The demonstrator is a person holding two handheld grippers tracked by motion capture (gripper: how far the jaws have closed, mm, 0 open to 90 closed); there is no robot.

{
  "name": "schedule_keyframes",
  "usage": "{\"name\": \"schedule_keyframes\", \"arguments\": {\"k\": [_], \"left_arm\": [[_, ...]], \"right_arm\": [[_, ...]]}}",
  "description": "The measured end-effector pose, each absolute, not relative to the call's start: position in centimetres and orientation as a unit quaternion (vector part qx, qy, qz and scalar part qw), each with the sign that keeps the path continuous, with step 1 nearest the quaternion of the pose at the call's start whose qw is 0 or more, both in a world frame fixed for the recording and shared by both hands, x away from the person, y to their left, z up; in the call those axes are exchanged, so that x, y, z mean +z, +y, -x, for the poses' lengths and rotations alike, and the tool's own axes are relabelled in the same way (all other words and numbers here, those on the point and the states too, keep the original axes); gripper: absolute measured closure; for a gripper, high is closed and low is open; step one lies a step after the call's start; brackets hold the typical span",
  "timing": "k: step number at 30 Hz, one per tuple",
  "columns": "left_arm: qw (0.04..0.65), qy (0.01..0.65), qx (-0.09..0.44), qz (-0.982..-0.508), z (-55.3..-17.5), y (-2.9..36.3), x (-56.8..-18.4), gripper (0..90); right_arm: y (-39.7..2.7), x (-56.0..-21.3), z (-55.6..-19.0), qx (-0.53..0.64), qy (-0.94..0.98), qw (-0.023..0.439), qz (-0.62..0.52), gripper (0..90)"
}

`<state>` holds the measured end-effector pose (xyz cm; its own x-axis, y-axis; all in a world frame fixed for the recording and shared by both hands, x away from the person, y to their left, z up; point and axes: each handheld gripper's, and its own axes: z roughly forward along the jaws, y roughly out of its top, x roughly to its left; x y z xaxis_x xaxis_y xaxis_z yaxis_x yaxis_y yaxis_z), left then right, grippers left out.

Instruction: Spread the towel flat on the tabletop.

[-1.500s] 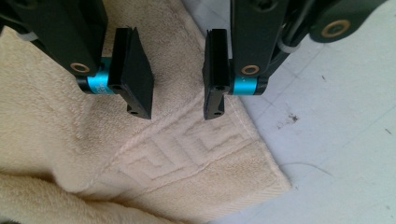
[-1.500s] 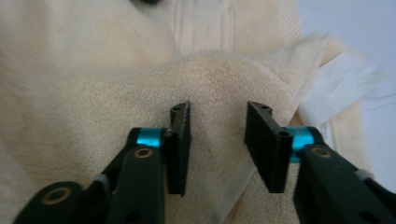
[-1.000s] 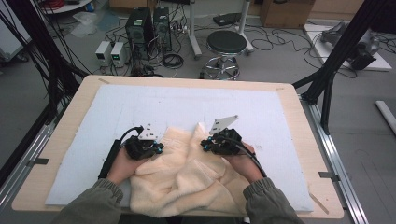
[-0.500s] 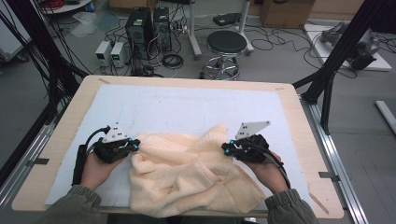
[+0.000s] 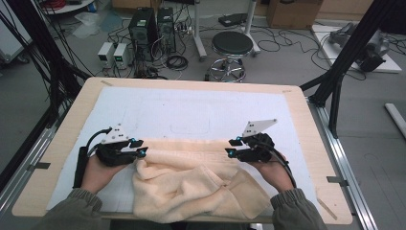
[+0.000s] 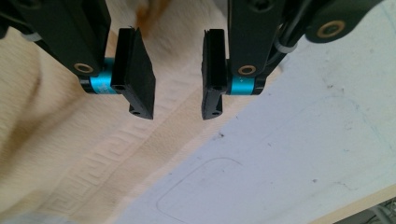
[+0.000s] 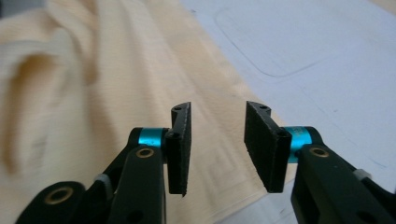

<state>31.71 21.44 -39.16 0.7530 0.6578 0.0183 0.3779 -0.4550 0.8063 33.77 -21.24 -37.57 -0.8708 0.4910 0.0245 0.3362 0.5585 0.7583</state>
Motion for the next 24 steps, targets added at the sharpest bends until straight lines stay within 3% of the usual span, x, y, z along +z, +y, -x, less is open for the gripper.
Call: {"name": "schedule_keyframes", "arguments": {"k": [9, 11, 16, 19, 21, 24], "left_arm": [[0.365, 0.339, 0.103, -0.861, -33.3, 21.3, -43.0, 52.6], [0.369, 0.352, 0.092, -0.855, -33.5, 21.6, -43.2, 53.1], [0.368, 0.366, 0.097, -0.849, -33.8, 21.9, -43.2, 63.8], [0.368, 0.375, 0.112, -0.843, -33.8, 22.0, -43.1, 62.0], [0.356, 0.378, 0.143, -0.843, -33.7, 22.0, -43.1, 51.8], [0.356, 0.372, 0.136, -0.846, -33.9, 22.0, -43.2, 53.2]], "right_arm": [[-20.1, -42.7, -36.2, 0.346, 0.901, 0.062, -0.256, 51.9], [-20.0, -43.1, -36.3, 0.338, 0.904, 0.062, -0.256, 54.3], [-19.8, -43.1, -36.3, 0.332, 0.904, 0.077, -0.26, 64.0], [-19.9, -43.1, -36.4, 0.336, 0.901, 0.073, -0.266, 67.5], [-19.9, -43.1, -36.4, 0.336, 0.9, 0.073, -0.267, 69.0], [-19.9, -43.1, -36.4, 0.336, 0.901, 0.073, -0.264, 71.1]]}}
